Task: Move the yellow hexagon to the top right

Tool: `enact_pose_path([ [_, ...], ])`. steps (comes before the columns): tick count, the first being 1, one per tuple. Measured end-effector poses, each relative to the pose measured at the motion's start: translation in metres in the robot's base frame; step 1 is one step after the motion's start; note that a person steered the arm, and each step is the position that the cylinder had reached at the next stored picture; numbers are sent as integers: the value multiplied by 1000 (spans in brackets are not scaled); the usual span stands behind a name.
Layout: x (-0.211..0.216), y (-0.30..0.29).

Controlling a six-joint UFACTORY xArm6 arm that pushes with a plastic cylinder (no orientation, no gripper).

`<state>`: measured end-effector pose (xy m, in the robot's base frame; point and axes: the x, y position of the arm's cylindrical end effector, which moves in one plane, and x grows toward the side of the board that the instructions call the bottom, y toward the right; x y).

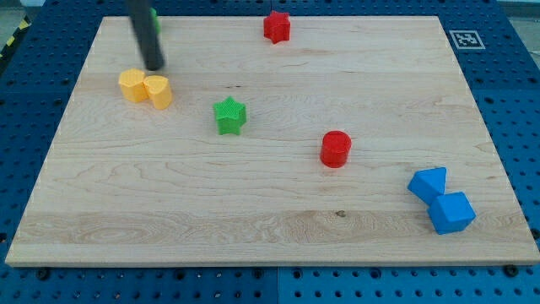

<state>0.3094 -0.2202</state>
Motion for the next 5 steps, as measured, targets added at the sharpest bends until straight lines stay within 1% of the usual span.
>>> enact_pose_path([
  [1,25,-80],
  [2,44,-84],
  [4,50,-79],
  [5,50,-50],
])
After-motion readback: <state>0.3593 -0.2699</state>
